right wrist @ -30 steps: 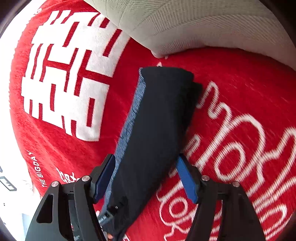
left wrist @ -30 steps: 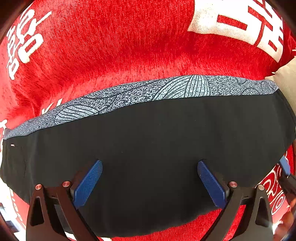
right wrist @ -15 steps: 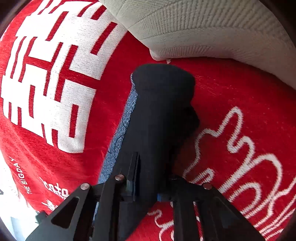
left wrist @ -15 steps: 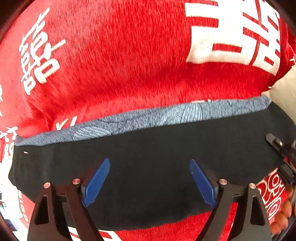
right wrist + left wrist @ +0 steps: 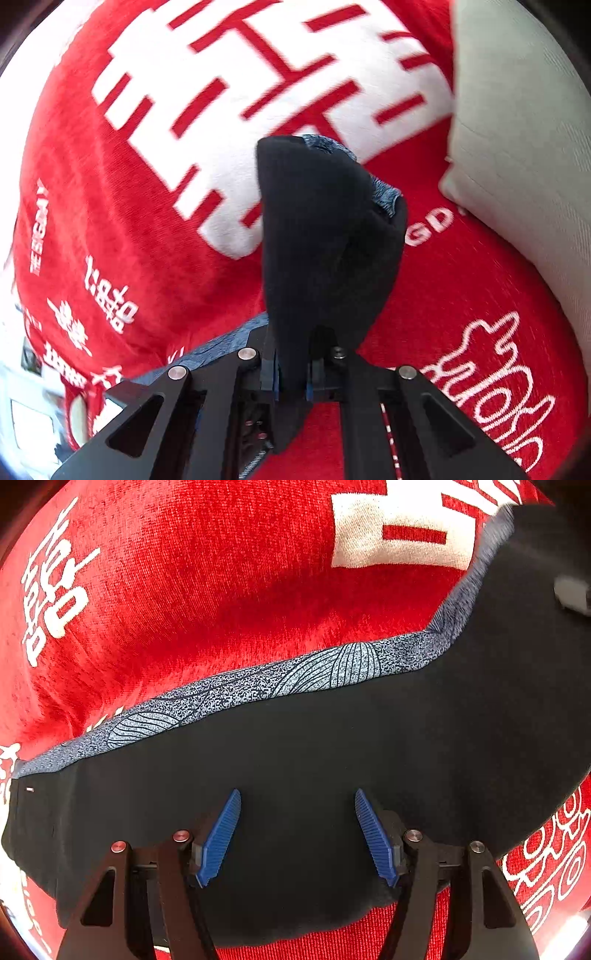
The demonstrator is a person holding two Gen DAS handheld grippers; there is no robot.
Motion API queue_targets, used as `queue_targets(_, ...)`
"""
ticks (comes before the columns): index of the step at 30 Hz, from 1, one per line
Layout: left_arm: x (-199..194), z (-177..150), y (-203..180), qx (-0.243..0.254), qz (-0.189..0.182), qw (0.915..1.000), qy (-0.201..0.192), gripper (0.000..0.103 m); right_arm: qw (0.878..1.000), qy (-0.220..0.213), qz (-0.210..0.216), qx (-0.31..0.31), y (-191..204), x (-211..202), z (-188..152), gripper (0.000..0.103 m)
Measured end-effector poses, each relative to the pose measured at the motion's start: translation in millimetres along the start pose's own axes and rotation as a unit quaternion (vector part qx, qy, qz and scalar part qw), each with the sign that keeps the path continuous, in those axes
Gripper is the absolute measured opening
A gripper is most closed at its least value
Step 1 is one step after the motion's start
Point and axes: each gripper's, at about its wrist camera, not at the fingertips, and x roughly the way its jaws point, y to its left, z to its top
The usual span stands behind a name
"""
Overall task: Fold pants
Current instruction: 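Grasp the trouser end with the right gripper and fold it over, then carry the held trouser end over the trousers with the right gripper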
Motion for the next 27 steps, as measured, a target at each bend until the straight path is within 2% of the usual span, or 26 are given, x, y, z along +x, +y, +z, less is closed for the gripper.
queue_targets(5,2.7,-2.4,10.0,-0.005,-0.028,0.9995,-0.016,0.066,0.996,0.01,0.006,-0.089,55.3,-2.5,-6.7,0.008)
queue_targets(8,14.2,-2.5,29.0,-0.001,-0.044,0.9987,-0.025,0.066,0.991,0.02,0.01,-0.132,86.0,3.2,-16.1,0.008)
queue_targets(11,12.9,-2.5,49.1,-0.008,-0.073,0.9972,-0.013,0.066,0.986,0.034,0.019,-0.162,115.4,10.7,-27.4,0.008)
queue_targets(14,4.5,-7.7,87.2,-0.05,-0.093,0.9944,0.005,0.066,0.981,0.046,0.025,-0.185,138.4,19.1,-39.0,0.008)
queue_targets(19,-15.7,-39.0,179.7,-0.098,-0.057,0.9934,0.019,0.066,0.974,0.078,0.032,-0.209,167.9,44.7,-65.4,0.008)
queue_targets(22,-21.9,-55.8,229.2,-0.122,-0.025,0.9919,0.025,0.066,0.967,0.094,0.017,-0.237,183.8,66.3,-91.1,0.008)
queue_targets(25,-20.2,-68.5,273.3,-0.145,0.002,0.9889,0.033,0.066,0.947,0.116,-0.021,-0.3,206.6,101.6,-136.6,0.008)
queue_targets(27,-16.2,-75.6,298.6,-0.156,0.018,0.9869,0.039,0.066,0.928,0.134,-0.052,-0.343,216.5,121.7,-169.3,0.013)
